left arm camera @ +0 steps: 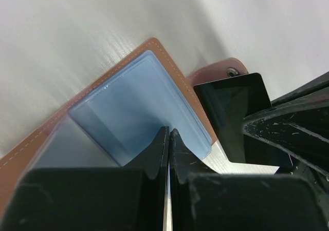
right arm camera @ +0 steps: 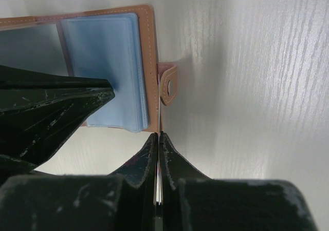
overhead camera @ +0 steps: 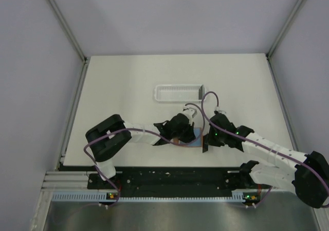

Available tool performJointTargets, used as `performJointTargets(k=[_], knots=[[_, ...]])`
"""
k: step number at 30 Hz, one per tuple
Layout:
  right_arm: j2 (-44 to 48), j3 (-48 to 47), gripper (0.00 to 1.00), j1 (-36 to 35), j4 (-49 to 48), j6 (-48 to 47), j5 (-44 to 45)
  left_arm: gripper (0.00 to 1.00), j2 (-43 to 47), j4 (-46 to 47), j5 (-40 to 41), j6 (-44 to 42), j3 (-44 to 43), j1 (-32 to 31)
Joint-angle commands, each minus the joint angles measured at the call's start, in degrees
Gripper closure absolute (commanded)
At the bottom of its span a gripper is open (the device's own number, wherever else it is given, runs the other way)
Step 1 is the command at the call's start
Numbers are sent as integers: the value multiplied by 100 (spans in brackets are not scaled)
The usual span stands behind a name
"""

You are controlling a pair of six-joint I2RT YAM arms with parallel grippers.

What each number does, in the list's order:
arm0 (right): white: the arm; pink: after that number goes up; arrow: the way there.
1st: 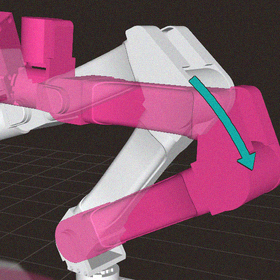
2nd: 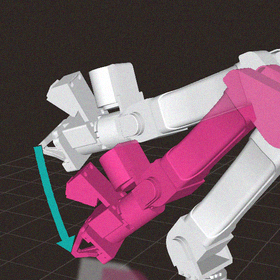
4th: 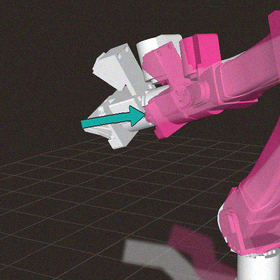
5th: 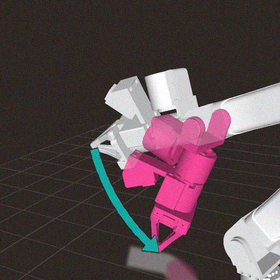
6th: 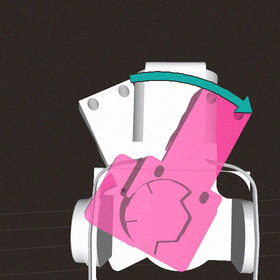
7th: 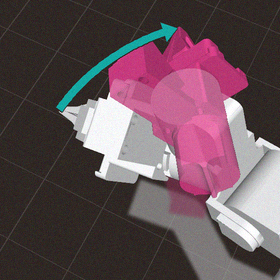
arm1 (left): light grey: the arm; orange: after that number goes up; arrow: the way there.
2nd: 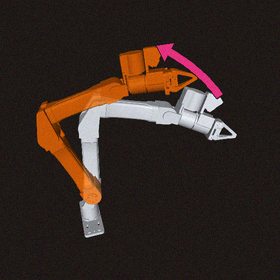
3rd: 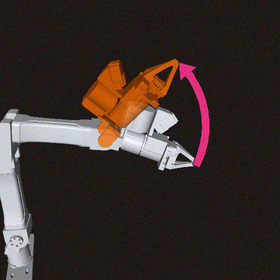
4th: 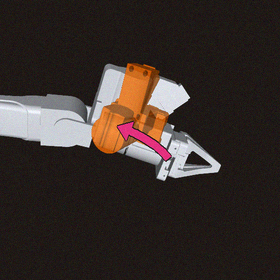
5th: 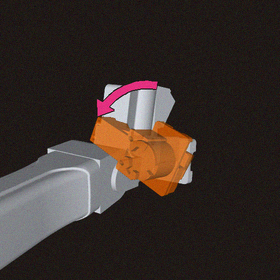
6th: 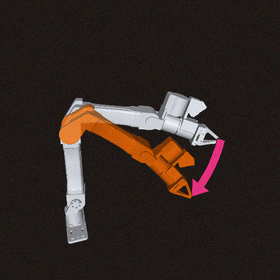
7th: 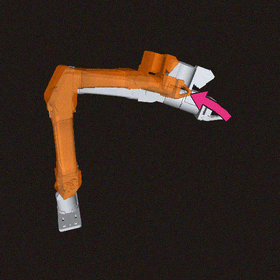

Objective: Put the credit cards into the card holder
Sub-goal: Open the card holder at the center of the board.

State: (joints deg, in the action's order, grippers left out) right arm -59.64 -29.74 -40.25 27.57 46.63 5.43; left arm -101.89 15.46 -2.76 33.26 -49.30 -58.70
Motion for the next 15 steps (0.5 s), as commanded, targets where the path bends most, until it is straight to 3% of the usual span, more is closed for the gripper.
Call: performJointTargets(k=[1,15], knots=[[-30,-111,100,70,3,-5,151,100,-121,334,-128,-39,-168,-10],[-66,-111,100,79,-15,13,151,100,-7,-166,424,-39,297,-10]])
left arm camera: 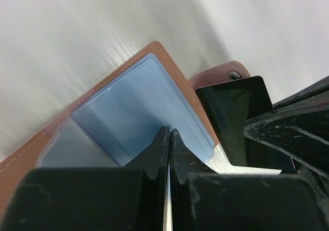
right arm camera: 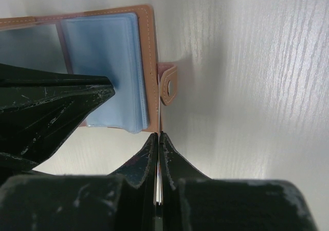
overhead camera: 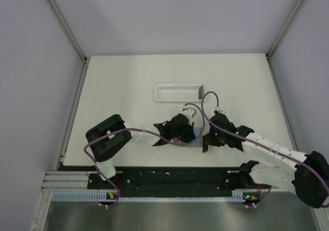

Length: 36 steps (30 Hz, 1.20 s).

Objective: Put the credit cards into the card holder
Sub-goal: Open the card holder at the center of the board.

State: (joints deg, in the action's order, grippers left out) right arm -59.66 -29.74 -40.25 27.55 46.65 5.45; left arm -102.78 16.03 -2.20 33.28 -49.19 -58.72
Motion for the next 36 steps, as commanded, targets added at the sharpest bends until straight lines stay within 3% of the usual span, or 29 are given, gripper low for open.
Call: performJointTargets(k=[1,28,36], knots=[[-72,-111,100,79,-13,10,158,100,109,-241,395,-15,365,-8],[-125,-129,100,131,-4,2,88,100,883,-259,791,276,1412,-8],[893,-269,100,123,-65,-384,-245,100,821,-66,703,355,1588,-8]])
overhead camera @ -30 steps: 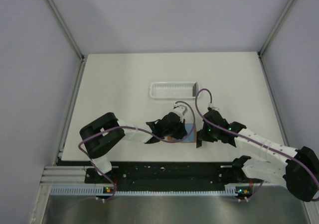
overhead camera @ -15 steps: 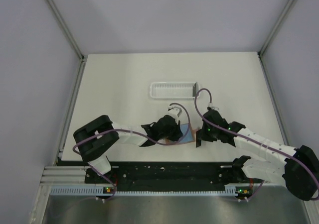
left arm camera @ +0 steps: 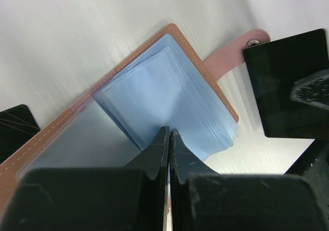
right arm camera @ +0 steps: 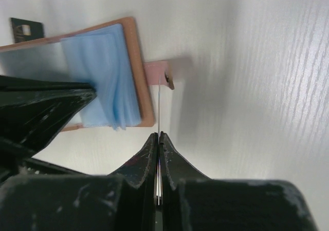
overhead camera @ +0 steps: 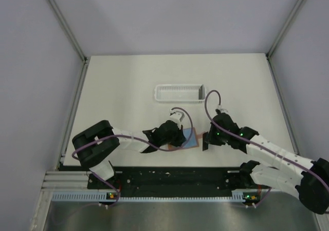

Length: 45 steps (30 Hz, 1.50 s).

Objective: Put the credit cards into the card holder
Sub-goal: Open the card holder at the center of the board.

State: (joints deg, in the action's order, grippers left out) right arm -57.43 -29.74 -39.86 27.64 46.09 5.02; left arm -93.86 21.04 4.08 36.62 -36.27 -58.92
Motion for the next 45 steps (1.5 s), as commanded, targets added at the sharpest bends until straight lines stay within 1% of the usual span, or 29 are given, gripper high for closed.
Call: performJointTargets(k=[1,4,8,15,28,32,45], knots=[[811,-322,100,83,-92,-415,-316,100,-97,-540,84,20,305,12],[944,-541,100,83,-127,-626,-773,100,-123,-513,93,20,322,12],[550,-761,100,92,-136,-768,-1370,100,-115,-443,120,29,366,20],[-31,-639,100,83,-390,-715,-1749,100,-97,-390,120,38,402,12],[-752,-481,100,83,-531,-539,-1732,100,-97,-355,120,38,428,20],[-805,-480,100,83,-461,-487,-1557,100,-97,-363,120,29,428,20],[-1042,-524,100,83,-400,-469,-1503,100,-97,-372,111,29,428,12]])
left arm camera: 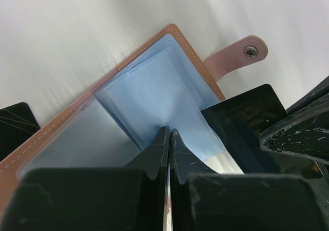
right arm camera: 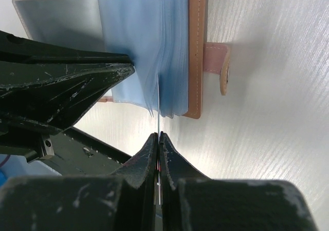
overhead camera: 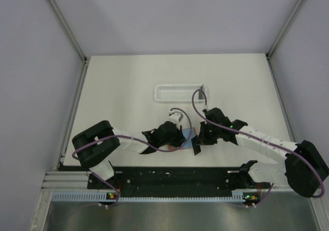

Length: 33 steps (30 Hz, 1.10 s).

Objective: Put the credit cards into the card holder
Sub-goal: Open the card holder at the center of the board.

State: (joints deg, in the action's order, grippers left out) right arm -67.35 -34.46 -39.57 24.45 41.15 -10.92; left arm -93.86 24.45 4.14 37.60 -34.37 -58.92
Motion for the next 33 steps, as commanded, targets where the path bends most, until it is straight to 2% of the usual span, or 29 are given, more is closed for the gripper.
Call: performJointTargets(k=[1,16,33], knots=[[-50,-52,100,55,-80,25,81,100,-97,-713,113,-69,229,12],[-322,44,100,55,-924,-28,-569,100,-97,-775,104,-78,185,12],[-472,167,100,55,-986,60,-332,100,307,-968,122,-78,123,20]])
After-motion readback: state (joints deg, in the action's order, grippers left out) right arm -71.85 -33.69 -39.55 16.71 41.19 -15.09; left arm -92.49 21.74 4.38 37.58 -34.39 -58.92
